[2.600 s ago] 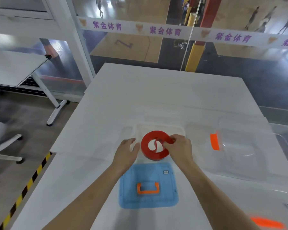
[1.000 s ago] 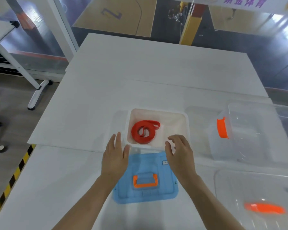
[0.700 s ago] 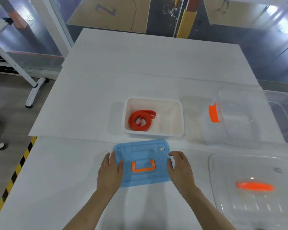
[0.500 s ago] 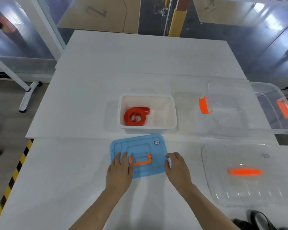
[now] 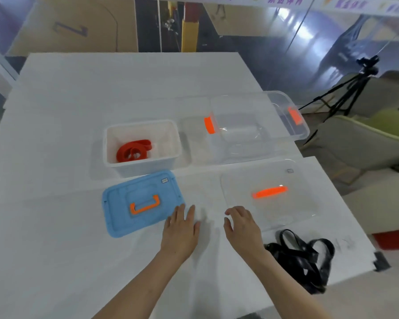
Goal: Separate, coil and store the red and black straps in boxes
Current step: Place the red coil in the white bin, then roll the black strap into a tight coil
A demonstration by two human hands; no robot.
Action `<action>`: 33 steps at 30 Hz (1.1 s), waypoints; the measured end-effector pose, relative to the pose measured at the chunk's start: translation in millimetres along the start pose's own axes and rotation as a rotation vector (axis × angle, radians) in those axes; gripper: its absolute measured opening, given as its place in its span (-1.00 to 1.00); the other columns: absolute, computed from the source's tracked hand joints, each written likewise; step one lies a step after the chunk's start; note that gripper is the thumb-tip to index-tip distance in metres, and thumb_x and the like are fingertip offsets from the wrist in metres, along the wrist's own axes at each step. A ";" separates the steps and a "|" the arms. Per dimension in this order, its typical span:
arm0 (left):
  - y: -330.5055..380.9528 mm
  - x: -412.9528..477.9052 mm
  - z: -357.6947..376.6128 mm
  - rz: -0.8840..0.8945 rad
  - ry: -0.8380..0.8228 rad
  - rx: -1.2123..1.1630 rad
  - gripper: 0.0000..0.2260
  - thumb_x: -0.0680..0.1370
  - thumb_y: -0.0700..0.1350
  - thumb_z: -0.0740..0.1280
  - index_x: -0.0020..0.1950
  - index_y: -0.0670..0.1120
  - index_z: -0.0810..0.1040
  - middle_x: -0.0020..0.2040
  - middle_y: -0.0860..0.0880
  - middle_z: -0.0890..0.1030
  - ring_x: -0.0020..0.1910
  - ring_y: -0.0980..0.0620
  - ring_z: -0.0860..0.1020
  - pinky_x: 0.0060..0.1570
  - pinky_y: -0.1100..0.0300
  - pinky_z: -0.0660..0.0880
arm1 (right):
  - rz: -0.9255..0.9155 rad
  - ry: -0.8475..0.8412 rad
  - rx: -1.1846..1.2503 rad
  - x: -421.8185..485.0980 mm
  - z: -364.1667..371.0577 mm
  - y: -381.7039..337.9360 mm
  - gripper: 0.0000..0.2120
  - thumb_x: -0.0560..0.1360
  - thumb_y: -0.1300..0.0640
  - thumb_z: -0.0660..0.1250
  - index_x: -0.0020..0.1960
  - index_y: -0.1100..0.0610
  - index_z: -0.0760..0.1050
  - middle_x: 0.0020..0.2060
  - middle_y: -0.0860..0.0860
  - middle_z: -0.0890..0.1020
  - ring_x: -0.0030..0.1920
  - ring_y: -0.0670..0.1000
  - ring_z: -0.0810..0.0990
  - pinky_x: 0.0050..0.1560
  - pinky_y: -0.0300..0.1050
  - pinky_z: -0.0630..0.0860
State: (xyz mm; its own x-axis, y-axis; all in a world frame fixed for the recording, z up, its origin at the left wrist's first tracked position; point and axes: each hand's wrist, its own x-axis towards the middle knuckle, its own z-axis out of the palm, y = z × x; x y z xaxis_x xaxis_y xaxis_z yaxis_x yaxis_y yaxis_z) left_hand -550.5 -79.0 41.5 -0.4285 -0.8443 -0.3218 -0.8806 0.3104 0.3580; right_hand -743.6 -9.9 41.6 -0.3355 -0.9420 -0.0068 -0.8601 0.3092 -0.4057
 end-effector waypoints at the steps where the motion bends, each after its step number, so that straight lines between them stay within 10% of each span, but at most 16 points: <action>1: 13.9 -5.1 7.8 0.006 -0.007 0.012 -0.48 0.74 0.13 0.01 0.69 0.01 0.10 0.70 -0.11 0.11 0.68 -0.15 0.12 0.61 -0.09 0.16 | -0.002 0.002 -0.009 -6.9 -5.6 14.2 -0.83 0.55 0.16 0.43 0.14 0.09 0.61 0.11 0.00 0.65 0.13 0.13 0.64 -0.12 0.04 0.65; 9: 138.8 -43.4 101.7 -0.001 -0.036 0.070 -0.28 0.60 0.23 -0.26 0.67 -0.04 0.20 0.66 -0.18 0.23 0.65 -0.22 0.21 0.56 -0.18 0.25 | -0.109 -0.013 -0.043 -60.1 -58.6 163.0 -0.85 0.54 0.16 0.42 0.10 0.10 0.63 0.08 0.00 0.66 0.06 0.13 0.65 -0.09 0.00 0.62; 20: 246.3 -79.0 166.9 -0.071 -0.143 -0.042 -0.47 0.74 0.07 0.12 0.69 0.00 0.09 0.66 -0.09 0.20 0.63 -0.13 0.22 0.55 -0.03 0.27 | -0.089 -0.140 -0.026 -106.1 -102.3 282.4 -0.84 0.58 0.06 0.38 0.12 0.07 0.63 0.11 -0.05 0.62 0.11 0.09 0.60 -0.23 -0.06 0.58; 28: 251.0 -54.5 188.5 -0.419 -0.143 -0.565 -0.30 0.62 -0.03 0.39 0.67 -0.03 0.13 0.41 -0.19 0.54 0.39 -0.17 0.52 0.37 0.01 0.45 | -0.167 -0.390 -0.178 -112.6 -92.7 291.4 -0.45 0.53 -0.16 0.43 0.46 -0.04 0.44 0.44 -0.03 0.47 0.47 0.10 0.41 0.32 0.06 0.46; 33: 250.0 -51.7 194.8 -0.403 -0.080 -0.502 -0.68 0.56 0.05 0.37 0.30 0.23 0.44 0.13 -0.02 0.63 0.14 -0.06 0.62 0.16 -0.05 0.58 | -0.170 -0.370 -0.201 -103.6 -88.5 283.0 -0.53 0.61 -0.18 0.34 0.47 -0.06 0.45 0.42 0.00 0.49 0.45 0.13 0.41 0.36 0.09 0.40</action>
State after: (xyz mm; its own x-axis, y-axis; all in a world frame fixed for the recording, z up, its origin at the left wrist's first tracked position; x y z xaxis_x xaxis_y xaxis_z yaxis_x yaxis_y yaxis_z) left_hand -788.0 127.4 -23.1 -0.1148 -0.8110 -0.5737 -0.7820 -0.2824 0.5556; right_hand -986.3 186.8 8.4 -0.0549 -0.9535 -0.2963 -0.9610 0.1311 -0.2436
